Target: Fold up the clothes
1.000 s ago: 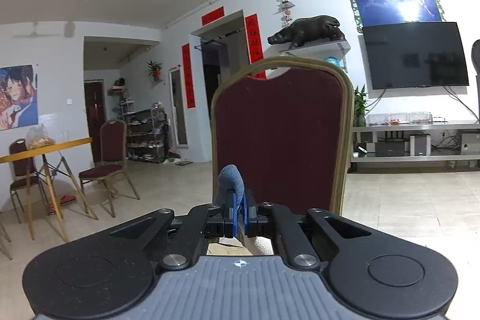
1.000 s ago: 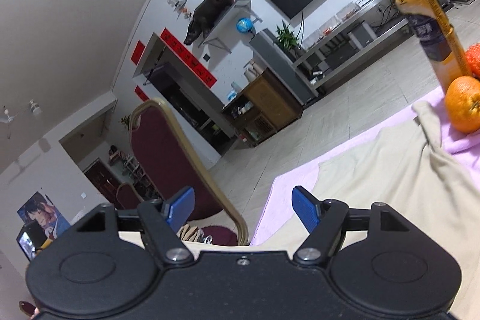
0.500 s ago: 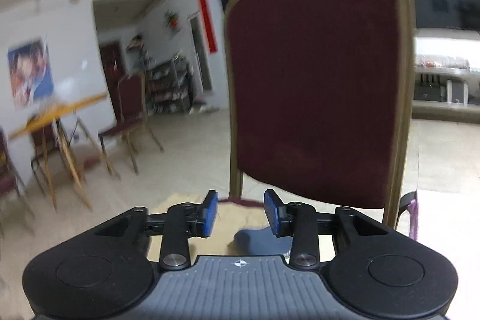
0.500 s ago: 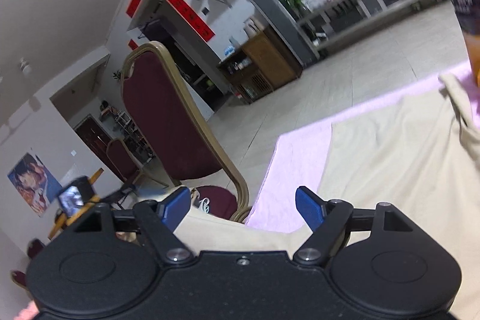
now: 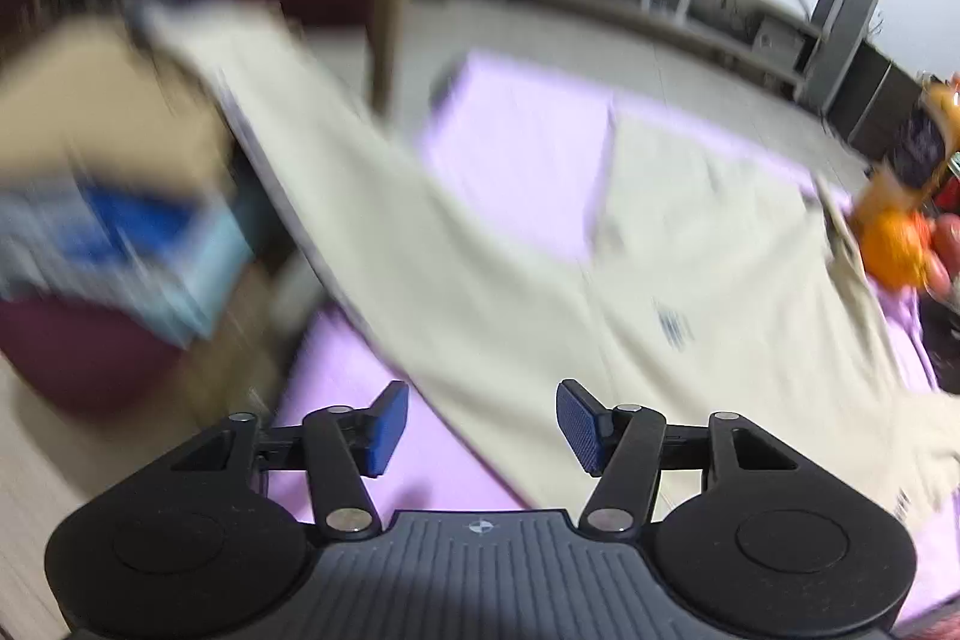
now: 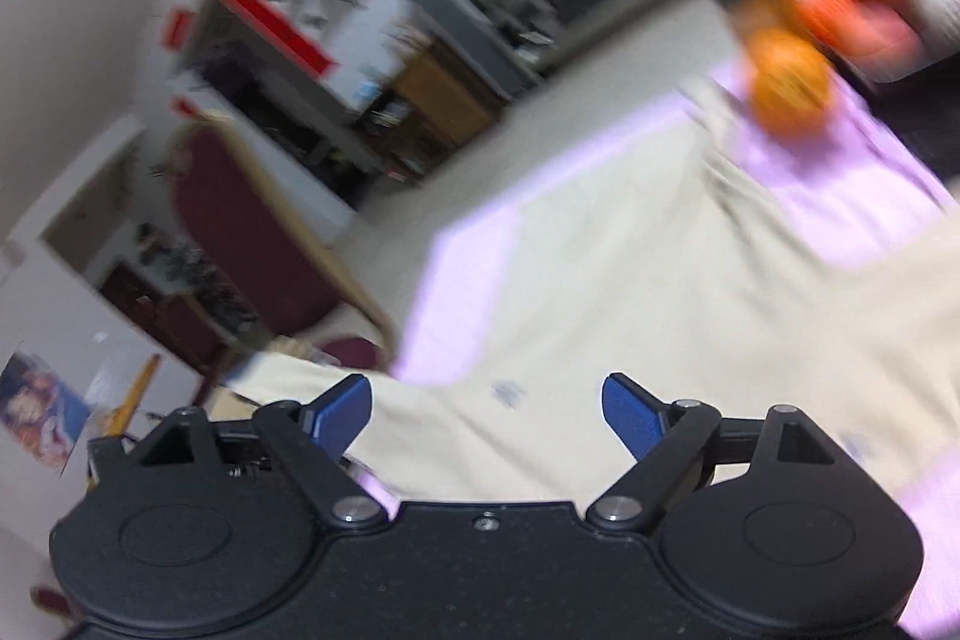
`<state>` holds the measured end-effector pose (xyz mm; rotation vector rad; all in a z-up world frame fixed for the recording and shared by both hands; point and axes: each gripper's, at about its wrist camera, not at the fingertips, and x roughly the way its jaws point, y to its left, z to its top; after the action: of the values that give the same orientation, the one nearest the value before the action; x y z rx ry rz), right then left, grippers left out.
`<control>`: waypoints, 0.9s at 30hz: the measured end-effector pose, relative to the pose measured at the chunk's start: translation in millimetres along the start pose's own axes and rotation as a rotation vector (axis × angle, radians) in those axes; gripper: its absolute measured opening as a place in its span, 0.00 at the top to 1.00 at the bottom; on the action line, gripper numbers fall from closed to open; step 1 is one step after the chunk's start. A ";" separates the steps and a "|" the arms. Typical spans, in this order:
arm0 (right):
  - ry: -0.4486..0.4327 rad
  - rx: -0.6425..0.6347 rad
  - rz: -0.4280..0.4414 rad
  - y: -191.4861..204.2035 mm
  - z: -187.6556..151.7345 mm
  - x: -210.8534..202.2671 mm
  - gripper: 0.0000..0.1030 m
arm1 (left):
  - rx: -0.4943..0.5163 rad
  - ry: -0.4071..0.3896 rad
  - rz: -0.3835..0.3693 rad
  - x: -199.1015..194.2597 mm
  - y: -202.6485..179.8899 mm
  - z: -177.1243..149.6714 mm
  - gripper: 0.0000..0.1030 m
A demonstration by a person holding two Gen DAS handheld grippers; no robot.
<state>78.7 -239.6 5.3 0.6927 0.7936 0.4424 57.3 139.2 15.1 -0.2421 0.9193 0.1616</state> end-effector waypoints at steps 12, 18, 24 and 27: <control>0.101 0.165 -0.188 -74.7 -35.3 19.7 0.54 | -0.324 0.181 -0.132 48.9 12.6 -37.8 0.64; 0.079 0.084 -0.285 -73.9 -30.9 26.4 0.54 | -0.307 0.114 -0.156 50.5 0.7 -37.0 0.99; 0.059 0.078 -0.345 -81.6 -30.6 21.0 0.54 | -0.199 0.028 -0.027 25.5 -20.1 -48.4 0.99; 0.058 0.087 -0.352 -86.0 -31.1 16.9 0.54 | -0.148 0.089 0.017 40.8 -24.6 -55.6 0.96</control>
<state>74.6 -277.3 -79.7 0.6072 0.9728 0.1096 45.0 101.7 -46.6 -0.3813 0.9988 0.2363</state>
